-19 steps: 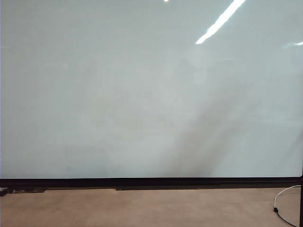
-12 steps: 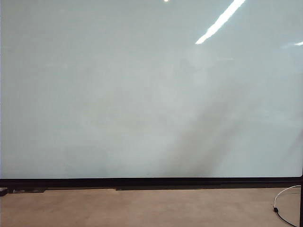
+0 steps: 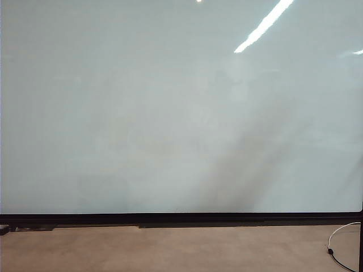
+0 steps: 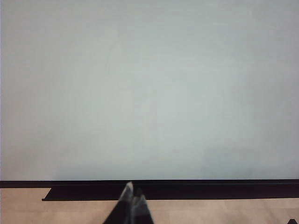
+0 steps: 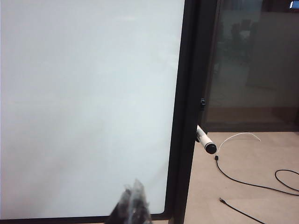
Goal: Pick up the pen on the shelf to the right of the whiteboard and draw a check mark.
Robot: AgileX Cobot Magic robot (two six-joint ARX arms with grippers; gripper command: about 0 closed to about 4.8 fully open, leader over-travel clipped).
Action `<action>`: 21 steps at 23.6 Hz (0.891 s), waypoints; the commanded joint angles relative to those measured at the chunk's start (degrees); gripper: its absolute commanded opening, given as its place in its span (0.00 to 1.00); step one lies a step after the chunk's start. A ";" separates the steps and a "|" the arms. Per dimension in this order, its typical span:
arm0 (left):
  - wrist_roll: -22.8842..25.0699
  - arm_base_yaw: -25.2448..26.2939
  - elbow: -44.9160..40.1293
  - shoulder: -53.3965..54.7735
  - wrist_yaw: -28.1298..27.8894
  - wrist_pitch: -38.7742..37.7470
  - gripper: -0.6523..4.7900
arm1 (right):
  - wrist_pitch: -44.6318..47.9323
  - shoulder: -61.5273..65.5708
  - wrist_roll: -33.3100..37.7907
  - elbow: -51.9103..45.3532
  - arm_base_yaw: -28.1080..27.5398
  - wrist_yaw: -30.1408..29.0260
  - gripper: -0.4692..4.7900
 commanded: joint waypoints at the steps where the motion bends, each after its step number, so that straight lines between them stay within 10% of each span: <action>1: 0.24 0.00 0.17 0.02 0.02 0.37 0.11 | 1.18 0.04 0.26 0.31 0.00 -0.04 0.08; 21: 0.24 0.00 0.15 0.02 0.02 0.35 0.11 | -3.54 3.23 4.94 3.96 -0.04 4.76 0.08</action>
